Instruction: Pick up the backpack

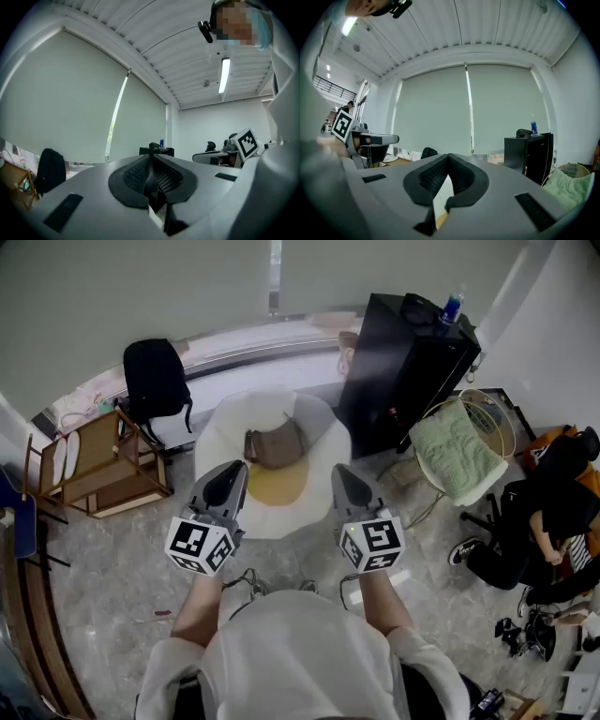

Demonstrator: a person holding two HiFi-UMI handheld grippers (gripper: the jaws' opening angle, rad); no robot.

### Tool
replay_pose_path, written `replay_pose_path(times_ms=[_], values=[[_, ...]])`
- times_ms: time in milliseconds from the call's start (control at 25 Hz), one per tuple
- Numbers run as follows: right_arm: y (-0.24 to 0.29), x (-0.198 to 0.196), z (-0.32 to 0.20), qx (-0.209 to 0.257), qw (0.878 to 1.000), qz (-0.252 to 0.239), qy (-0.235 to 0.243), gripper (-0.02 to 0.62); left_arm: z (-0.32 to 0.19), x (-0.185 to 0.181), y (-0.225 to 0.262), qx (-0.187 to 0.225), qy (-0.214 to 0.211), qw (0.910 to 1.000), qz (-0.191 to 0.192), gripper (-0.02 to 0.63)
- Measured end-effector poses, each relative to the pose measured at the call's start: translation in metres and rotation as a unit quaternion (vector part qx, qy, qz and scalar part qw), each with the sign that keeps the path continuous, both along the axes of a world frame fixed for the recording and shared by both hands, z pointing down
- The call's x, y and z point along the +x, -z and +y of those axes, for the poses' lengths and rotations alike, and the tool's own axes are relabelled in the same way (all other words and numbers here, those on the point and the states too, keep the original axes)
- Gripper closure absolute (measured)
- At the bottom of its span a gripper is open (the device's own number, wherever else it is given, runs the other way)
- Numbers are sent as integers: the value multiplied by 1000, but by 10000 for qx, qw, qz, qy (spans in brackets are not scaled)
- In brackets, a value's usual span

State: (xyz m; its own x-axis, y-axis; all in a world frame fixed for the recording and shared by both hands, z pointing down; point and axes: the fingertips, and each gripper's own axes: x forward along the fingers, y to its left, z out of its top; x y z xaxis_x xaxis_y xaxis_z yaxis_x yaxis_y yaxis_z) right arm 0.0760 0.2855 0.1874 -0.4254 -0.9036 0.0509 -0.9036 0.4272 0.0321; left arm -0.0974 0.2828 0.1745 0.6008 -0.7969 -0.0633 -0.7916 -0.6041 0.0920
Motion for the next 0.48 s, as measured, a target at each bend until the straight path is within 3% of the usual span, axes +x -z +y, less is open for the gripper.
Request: replay_pose_path(times_ms=[480], values=[[-4, 15, -2, -77, 9995, -44, 288, 566, -1, 29, -6, -19, 56, 9998, -198, 555]])
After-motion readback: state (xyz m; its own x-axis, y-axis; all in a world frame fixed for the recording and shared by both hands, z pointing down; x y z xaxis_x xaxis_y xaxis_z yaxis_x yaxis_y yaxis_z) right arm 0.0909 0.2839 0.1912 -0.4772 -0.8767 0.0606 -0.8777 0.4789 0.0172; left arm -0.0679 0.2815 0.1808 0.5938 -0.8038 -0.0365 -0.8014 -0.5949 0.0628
